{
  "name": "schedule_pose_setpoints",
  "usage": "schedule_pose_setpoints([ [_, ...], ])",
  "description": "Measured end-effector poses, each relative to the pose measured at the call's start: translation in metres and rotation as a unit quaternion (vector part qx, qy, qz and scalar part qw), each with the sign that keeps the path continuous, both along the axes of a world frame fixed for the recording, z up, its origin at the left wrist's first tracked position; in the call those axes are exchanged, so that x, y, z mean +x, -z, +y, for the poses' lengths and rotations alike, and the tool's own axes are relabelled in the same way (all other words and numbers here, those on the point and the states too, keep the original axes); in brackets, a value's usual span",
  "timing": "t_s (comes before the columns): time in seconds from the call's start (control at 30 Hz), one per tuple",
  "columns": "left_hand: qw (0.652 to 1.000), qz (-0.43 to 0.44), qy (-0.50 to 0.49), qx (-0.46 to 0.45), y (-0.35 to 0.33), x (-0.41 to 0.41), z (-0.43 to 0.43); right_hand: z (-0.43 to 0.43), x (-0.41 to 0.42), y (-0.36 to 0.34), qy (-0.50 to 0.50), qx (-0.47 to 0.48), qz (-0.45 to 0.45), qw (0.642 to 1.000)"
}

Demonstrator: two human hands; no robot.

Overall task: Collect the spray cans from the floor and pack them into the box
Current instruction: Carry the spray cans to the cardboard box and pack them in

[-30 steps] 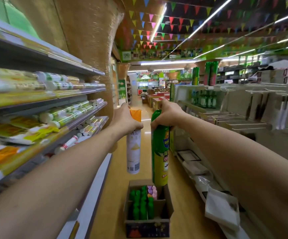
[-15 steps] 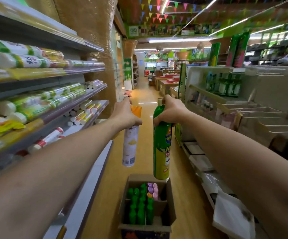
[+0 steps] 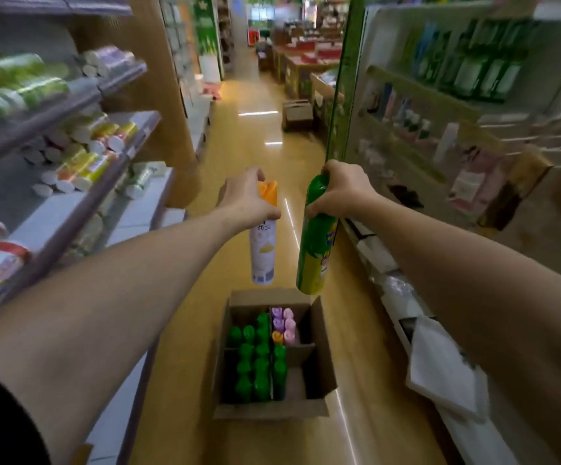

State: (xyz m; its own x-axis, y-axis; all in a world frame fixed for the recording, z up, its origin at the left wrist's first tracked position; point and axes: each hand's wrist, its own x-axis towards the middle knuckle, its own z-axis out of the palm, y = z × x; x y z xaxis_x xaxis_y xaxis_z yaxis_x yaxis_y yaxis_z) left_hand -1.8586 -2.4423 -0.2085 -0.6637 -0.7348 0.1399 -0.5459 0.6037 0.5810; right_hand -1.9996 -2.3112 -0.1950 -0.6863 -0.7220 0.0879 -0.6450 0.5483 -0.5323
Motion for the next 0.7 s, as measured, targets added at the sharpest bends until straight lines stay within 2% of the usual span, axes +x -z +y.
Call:
schedule_pose_setpoints([
  [0.2,0.996,-0.057,-0.02,0.062,0.078,-0.064,-0.058,-0.06,-0.073,0.074,-0.009,0.04,-0.012,0.999],
  [0.43,0.987,-0.116,-0.056,0.092,0.187,-0.116,-0.102,-0.12,-0.147,0.163,-0.039,0.076,-0.052,0.995],
  [0.7,0.98,-0.148,-0.018,0.134,0.345,-0.182,-0.129,-0.171,-0.208,0.313,0.008,0.09,-0.081,0.993],
])
